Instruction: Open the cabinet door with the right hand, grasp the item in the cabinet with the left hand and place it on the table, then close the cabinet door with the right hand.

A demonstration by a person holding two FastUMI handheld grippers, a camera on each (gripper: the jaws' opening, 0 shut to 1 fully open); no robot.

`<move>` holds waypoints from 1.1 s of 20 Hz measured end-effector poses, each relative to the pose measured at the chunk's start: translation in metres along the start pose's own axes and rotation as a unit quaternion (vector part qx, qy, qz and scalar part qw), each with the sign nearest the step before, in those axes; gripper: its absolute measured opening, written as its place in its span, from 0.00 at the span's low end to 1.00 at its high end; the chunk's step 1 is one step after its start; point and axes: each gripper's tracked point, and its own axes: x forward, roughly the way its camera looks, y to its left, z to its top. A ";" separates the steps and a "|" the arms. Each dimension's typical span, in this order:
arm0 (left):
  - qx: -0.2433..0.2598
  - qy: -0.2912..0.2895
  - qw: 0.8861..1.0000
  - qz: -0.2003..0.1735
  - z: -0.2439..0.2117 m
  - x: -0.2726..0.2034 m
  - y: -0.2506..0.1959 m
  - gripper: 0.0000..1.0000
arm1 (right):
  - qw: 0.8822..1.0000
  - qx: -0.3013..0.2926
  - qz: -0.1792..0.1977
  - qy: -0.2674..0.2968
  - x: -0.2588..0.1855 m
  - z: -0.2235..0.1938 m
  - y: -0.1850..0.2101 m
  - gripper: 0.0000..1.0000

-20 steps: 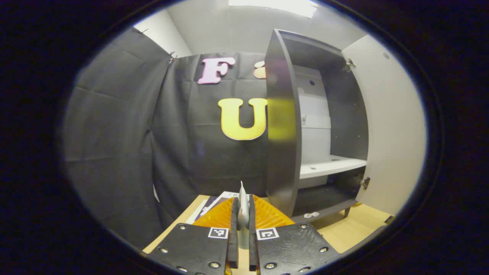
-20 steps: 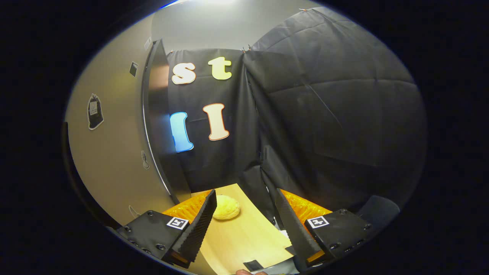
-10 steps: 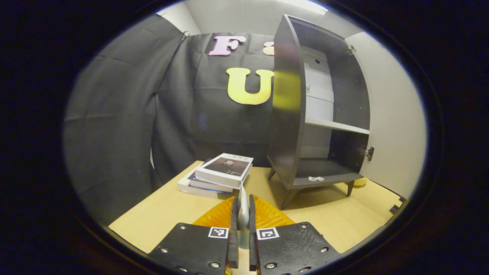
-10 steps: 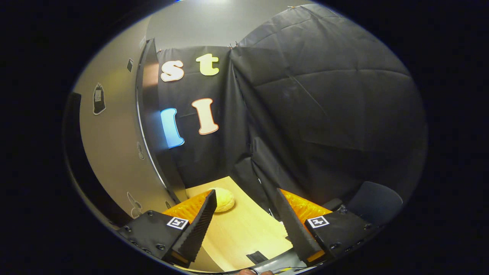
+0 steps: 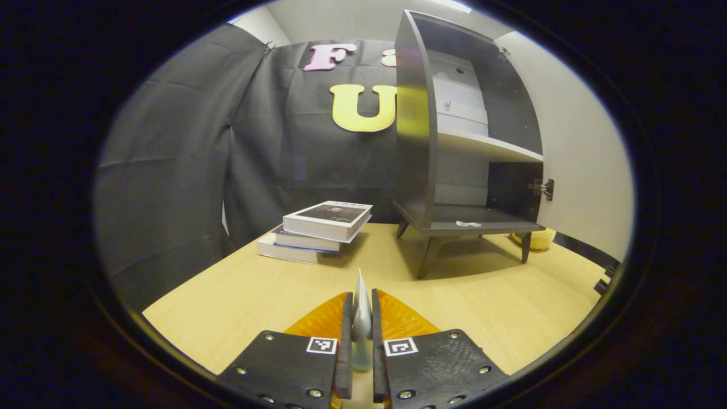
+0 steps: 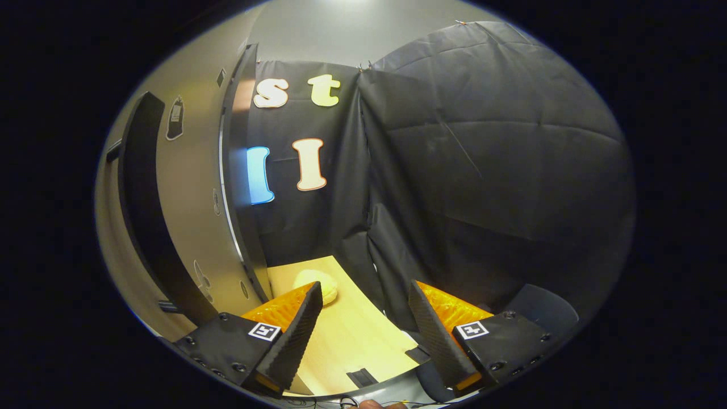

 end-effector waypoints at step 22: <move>0.018 -0.017 0.999 -0.027 0.050 -0.055 -0.010 0.92 | 1.000 0.024 -0.014 -0.001 -0.021 -0.027 -0.045 0.96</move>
